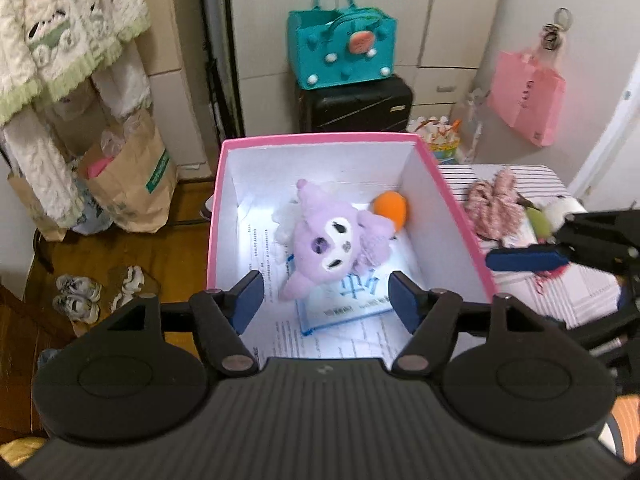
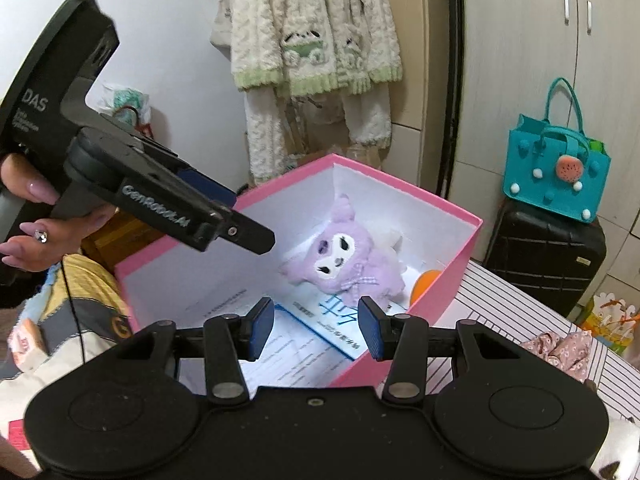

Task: Organize soft objects
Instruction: 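Withdraw the left tool from the box toward the floral scrunchie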

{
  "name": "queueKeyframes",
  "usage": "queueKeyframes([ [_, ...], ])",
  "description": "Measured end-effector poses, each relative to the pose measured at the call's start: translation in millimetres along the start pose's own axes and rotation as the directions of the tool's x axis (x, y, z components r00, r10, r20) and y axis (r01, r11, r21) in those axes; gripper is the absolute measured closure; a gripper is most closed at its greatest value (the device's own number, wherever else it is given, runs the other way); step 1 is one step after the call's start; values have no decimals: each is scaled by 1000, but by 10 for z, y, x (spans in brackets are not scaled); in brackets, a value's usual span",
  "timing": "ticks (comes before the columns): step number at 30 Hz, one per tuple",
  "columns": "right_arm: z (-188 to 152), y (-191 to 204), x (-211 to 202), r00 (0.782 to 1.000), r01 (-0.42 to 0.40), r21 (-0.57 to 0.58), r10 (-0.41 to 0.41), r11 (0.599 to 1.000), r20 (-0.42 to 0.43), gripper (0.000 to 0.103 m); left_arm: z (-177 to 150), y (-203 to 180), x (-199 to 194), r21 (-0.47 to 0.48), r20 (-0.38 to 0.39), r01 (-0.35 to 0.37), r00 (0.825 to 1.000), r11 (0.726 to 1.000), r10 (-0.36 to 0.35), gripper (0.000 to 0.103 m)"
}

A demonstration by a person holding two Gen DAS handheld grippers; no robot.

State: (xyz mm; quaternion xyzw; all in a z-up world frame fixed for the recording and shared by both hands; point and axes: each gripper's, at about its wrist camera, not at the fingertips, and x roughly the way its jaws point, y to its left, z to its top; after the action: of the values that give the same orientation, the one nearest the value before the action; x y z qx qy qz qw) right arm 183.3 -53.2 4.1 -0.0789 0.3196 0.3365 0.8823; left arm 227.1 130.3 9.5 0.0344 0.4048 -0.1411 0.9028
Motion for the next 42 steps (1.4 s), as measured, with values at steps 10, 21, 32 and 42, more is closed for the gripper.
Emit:
queueKeyframes([
  [10,-46,187,-388,999,-51,27,51,998,3,49,-167,-321,-580,111,19,15,1000,994,-18,31],
  [21,-198,377,-946,998,-56,2,56,998,40,47,-364,-678,-1045,201,47,27,998,979,-38,18],
  [32,-600,388,-1426,999,-9,22,8,1000,52,45,-720,-1068,-1164,321,9,67,997,945,-74,15],
  [42,-1011,223,-1652,998,61,74,-64,995,29,42,-892,-1273,-976,332,-73,124,992,935,-106,15],
])
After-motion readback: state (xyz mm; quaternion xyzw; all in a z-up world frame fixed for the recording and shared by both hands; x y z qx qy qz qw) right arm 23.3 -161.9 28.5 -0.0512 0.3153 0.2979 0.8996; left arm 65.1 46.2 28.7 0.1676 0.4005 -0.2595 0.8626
